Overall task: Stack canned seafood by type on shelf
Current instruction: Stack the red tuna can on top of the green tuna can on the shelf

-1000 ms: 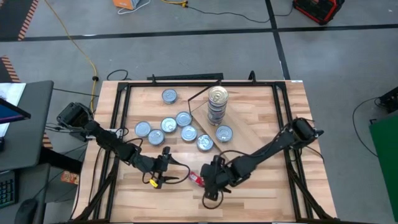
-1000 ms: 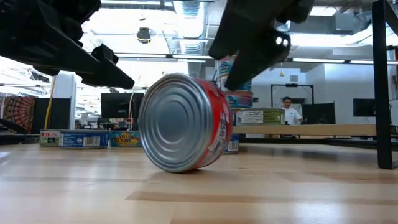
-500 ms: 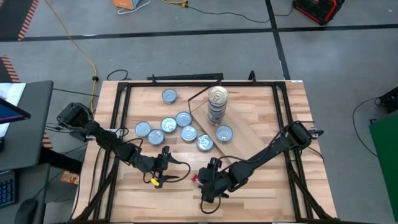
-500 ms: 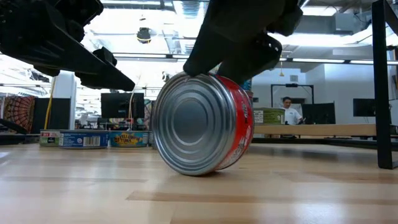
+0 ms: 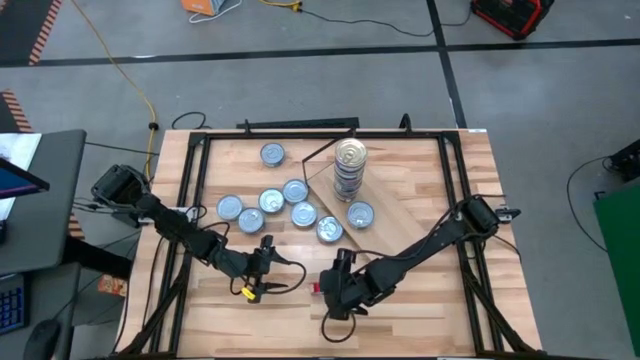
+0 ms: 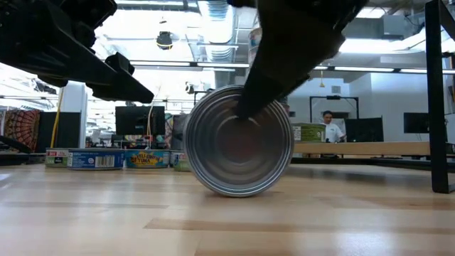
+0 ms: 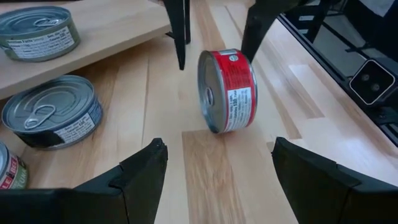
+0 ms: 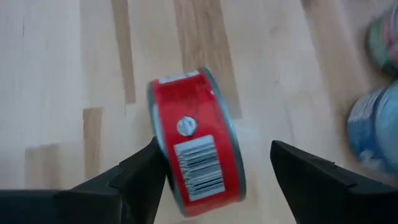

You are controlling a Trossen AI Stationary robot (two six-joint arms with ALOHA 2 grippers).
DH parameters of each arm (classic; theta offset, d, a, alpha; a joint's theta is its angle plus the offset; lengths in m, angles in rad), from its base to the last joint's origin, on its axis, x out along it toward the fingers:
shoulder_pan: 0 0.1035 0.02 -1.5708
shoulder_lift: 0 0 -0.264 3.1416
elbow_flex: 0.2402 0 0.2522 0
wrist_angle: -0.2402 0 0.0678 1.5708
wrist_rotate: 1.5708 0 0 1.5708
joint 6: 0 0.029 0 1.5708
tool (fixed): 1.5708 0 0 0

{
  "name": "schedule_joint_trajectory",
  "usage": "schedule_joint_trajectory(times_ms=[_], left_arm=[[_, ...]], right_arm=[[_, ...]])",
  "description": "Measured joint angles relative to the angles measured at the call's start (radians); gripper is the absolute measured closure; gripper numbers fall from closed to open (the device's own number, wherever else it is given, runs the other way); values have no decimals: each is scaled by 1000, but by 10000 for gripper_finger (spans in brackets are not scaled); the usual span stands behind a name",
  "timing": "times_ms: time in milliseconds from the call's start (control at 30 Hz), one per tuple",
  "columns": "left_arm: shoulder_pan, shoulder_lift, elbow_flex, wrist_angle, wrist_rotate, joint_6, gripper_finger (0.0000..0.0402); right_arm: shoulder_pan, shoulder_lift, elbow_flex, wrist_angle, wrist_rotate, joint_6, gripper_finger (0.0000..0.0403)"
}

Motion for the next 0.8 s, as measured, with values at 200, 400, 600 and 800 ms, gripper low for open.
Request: schedule_joint_trajectory(times_ms=[200, 400, 600, 800], left_arm=[[0, 0, 0, -1, 14, 0, 121], [0, 0, 0, -1, 30, 0, 121], [0, 0, 0, -1, 7, 1, 121], [0, 0, 0, 0, -36, 1, 121]], right_arm=[[-2, -1, 0, 43, -5, -201, 101], [-18, -1, 0, 76, -31, -287, 108], [-31, -1, 0, 30, -33, -291, 170], [-31, -4, 0, 22, -59, -338, 238]])
